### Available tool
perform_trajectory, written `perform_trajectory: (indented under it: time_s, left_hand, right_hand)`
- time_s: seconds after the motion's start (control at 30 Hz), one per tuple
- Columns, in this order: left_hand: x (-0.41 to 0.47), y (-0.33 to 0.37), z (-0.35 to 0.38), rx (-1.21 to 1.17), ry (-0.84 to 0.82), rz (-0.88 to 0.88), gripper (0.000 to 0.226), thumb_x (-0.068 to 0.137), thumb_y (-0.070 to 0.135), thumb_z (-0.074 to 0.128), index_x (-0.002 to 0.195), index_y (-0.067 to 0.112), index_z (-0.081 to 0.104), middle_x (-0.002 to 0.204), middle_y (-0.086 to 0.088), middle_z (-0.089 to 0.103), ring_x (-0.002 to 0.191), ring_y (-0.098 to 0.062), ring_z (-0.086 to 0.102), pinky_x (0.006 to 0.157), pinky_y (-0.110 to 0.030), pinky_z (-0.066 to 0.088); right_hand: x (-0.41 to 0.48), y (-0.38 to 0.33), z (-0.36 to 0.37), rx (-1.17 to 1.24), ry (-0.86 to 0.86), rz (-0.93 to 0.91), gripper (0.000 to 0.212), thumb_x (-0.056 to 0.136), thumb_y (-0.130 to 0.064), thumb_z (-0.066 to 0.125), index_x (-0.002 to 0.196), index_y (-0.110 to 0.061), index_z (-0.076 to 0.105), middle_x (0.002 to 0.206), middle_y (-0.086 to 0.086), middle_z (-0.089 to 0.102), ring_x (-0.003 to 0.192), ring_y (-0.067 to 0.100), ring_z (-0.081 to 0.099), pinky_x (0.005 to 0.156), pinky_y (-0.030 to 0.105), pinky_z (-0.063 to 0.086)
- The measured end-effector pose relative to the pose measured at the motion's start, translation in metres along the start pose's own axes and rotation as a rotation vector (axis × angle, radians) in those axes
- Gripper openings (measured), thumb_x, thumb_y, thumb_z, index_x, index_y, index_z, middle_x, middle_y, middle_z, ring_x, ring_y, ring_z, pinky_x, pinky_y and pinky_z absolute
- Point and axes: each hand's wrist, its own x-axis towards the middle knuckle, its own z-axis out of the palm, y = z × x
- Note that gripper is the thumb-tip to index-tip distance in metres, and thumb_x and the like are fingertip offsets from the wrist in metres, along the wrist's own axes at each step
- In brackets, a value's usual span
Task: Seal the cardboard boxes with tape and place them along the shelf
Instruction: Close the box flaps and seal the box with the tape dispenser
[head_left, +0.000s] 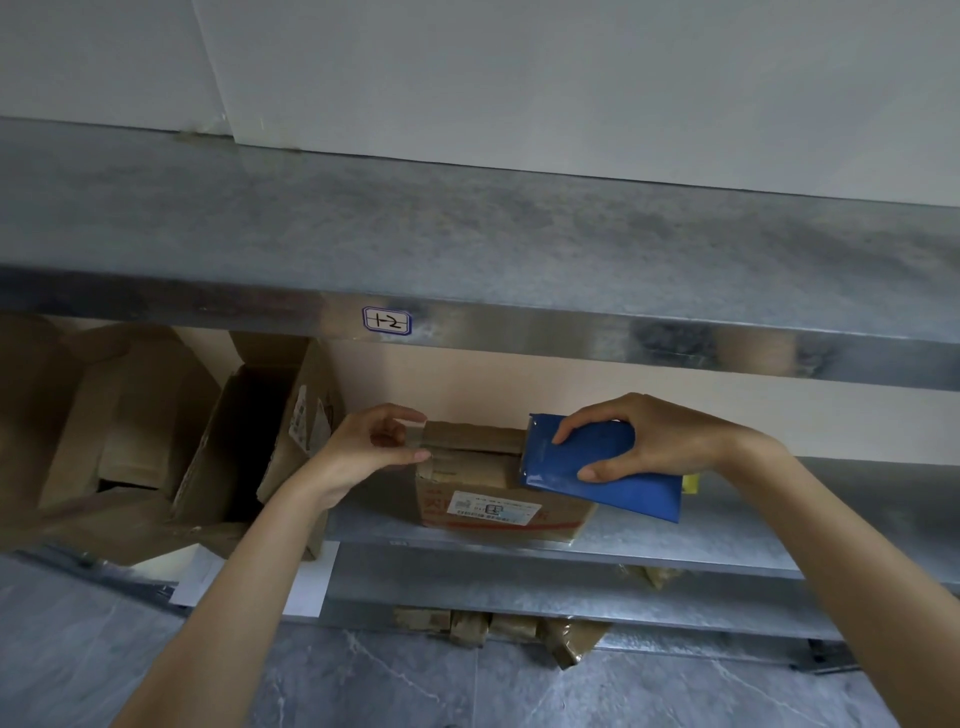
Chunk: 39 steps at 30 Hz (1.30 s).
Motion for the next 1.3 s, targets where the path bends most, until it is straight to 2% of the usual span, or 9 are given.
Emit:
perform_trajectory:
  time_s: [0.07, 0.27, 0.53, 0.63, 0.8, 0.97, 1.07, 1.17, 1.3]
  left_hand:
    - [0.001, 0.001, -0.002, -0.102, -0.018, -0.038, 0.03, 0.081, 0.013, 0.078, 0.109, 0.021, 0.071, 0.083, -0.001, 0.069, 0.087, -0.017, 0.069, 0.075, -0.026, 0.057]
    - [0.004, -0.005, -0.001, -0.075, 0.045, -0.071, 0.021, 0.094, 0.01, 0.064, 0.111, 0.022, 0.066, 0.096, -0.007, 0.069, 0.084, -0.016, 0.063, 0.062, -0.023, 0.047]
    - [0.005, -0.018, 0.015, 0.033, 0.126, -0.06, 0.023, 0.095, 0.008, 0.058, 0.11, 0.025, 0.06, 0.101, -0.003, 0.061, 0.09, -0.017, 0.058, 0.063, -0.023, 0.045]
    - [0.002, -0.022, 0.028, 0.042, 0.206, -0.003, 0.021, 0.094, 0.007, 0.061, 0.109, 0.021, 0.06, 0.099, 0.001, 0.061, 0.088, -0.007, 0.058, 0.064, -0.021, 0.044]
    - [-0.005, -0.03, 0.042, 0.028, 0.394, 0.127, 0.018, 0.091, 0.005, 0.067, 0.091, 0.023, 0.062, 0.089, 0.006, 0.066, 0.079, 0.008, 0.06, 0.07, -0.01, 0.045]
    - [0.0, -0.032, 0.042, 0.136, 0.396, 0.071, 0.012, 0.092, 0.014, 0.067, 0.099, 0.022, 0.06, 0.096, 0.011, 0.063, 0.088, 0.003, 0.057, 0.07, -0.009, 0.039]
    - [0.0, -0.039, 0.039, 0.22, 0.412, 0.017, 0.023, 0.091, 0.02, 0.069, 0.111, 0.014, 0.06, 0.109, 0.004, 0.059, 0.1, -0.009, 0.052, 0.08, -0.019, 0.038]
    - [-0.004, -0.048, 0.04, 0.319, 0.384, -0.004, 0.029, 0.088, 0.018, 0.073, 0.114, 0.009, 0.061, 0.112, 0.0, 0.06, 0.105, -0.013, 0.053, 0.087, -0.025, 0.04]
    - [-0.003, -0.042, 0.037, 0.27, 0.517, 0.086, 0.026, 0.083, 0.022, 0.078, 0.102, 0.014, 0.062, 0.101, 0.002, 0.063, 0.085, -0.008, 0.057, 0.071, -0.016, 0.041]
  right_hand:
    - [0.0, 0.0, 0.0, -0.001, 0.002, 0.001, 0.043, 0.071, -0.062, 0.074, 0.112, -0.057, 0.061, 0.118, -0.038, 0.055, 0.107, -0.009, 0.054, 0.097, 0.031, 0.05]
    - [0.0, -0.001, 0.001, 0.002, 0.001, 0.009, 0.041, 0.073, -0.059, 0.075, 0.112, -0.057, 0.061, 0.118, -0.037, 0.056, 0.106, -0.009, 0.055, 0.097, 0.031, 0.05]
    - [-0.001, -0.004, 0.003, 0.0, 0.013, 0.021, 0.037, 0.077, -0.051, 0.077, 0.11, -0.056, 0.062, 0.121, -0.035, 0.056, 0.111, -0.007, 0.053, 0.1, 0.03, 0.047]
    - [-0.003, -0.004, 0.004, 0.003, 0.027, 0.02, 0.037, 0.078, -0.048, 0.078, 0.11, -0.056, 0.062, 0.12, -0.036, 0.057, 0.111, -0.01, 0.052, 0.1, 0.027, 0.046]
    - [-0.003, -0.003, 0.006, 0.0, 0.051, 0.013, 0.038, 0.077, -0.047, 0.079, 0.111, -0.054, 0.062, 0.121, -0.035, 0.058, 0.113, -0.007, 0.053, 0.102, 0.028, 0.045]
    - [-0.005, -0.001, 0.007, -0.003, 0.053, 0.002, 0.04, 0.076, -0.048, 0.079, 0.112, -0.054, 0.062, 0.12, -0.036, 0.057, 0.112, -0.01, 0.052, 0.101, 0.025, 0.044]
    - [-0.004, -0.001, 0.007, -0.006, 0.057, -0.007, 0.04, 0.076, -0.048, 0.079, 0.112, -0.054, 0.062, 0.12, -0.036, 0.058, 0.113, -0.011, 0.051, 0.099, 0.022, 0.042]
    - [-0.004, -0.002, 0.007, -0.003, 0.055, -0.01, 0.04, 0.077, -0.046, 0.079, 0.112, -0.054, 0.062, 0.119, -0.037, 0.057, 0.113, -0.013, 0.051, 0.097, 0.019, 0.04]
    - [-0.005, -0.001, 0.008, -0.006, 0.058, -0.009, 0.039, 0.076, -0.047, 0.08, 0.111, -0.053, 0.063, 0.12, -0.035, 0.058, 0.114, -0.01, 0.052, 0.101, 0.024, 0.042]
